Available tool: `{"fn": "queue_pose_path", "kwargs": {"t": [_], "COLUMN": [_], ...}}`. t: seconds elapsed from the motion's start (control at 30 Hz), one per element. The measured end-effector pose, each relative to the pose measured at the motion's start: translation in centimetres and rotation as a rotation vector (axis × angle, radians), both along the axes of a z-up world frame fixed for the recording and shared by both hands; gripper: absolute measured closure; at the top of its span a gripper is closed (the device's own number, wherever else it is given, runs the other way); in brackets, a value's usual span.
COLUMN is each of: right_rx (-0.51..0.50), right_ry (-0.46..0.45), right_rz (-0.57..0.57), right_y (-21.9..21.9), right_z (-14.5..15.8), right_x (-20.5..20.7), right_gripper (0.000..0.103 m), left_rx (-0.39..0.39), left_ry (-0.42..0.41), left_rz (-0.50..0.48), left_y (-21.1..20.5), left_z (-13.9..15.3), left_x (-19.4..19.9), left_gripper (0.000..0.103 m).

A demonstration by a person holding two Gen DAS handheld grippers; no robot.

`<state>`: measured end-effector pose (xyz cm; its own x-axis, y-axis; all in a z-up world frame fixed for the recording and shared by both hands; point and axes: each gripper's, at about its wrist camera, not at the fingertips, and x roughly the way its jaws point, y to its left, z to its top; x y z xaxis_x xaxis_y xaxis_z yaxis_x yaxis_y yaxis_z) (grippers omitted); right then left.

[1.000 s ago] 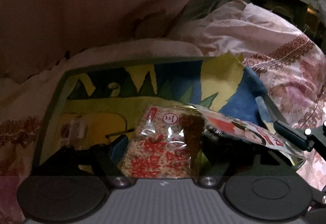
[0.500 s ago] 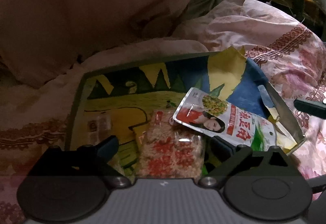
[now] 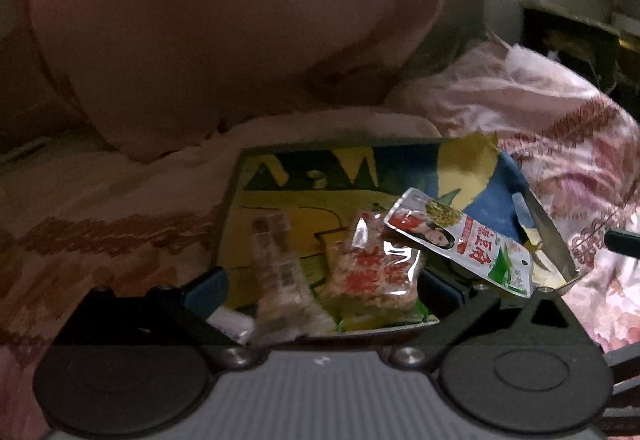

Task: Organize snacks

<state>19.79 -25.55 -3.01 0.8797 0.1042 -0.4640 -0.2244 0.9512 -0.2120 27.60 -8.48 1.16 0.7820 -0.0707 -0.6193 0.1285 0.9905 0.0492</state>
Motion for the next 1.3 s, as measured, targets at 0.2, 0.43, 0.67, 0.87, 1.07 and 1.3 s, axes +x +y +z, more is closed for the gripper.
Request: {"fn": "queue_pose_path", "kwargs": {"t": [0.2,0.43,0.67,0.87,1.07,1.3], "right_rx": [0.067,0.106,0.146,0.127,0.133,0.144], "right_ry": [-0.02,-0.037,-0.024,0.025,0.026,0.056], "right_rz": [-0.009,-0.041,-0.068,-0.025,-0.017,-0.036], "right_y": [0.2,0.2,0.6,2.9,4.0,4.4], "right_z": [1.4,1.9,1.4,0.2,-0.5,-1.0], "right_x": [-2.6,-7.2,-10.8,-12.5,-15.0,-15.8], "right_gripper": [0.001,0.001,0.001,0.001,0.001,0.001], "left_rx": [0.006,0.055,0.064,0.078,0.008,0.071], "left_ry": [-0.064,-0.153,-0.109,-0.037,0.043,0.024], "left_rz": [0.04,0.049,0.086,0.185,0.26,0.287], "left_y": [1.8,2.9,4.0,5.8,8.1,8.4], "left_z": [1.2,1.8,0.5,-1.6,-2.6,-2.2], "left_x": [-4.1,-9.7,-13.8,-16.6,-18.5,-19.5], "left_gripper": [0.001,0.001,0.001,0.001,0.001,0.001]}}
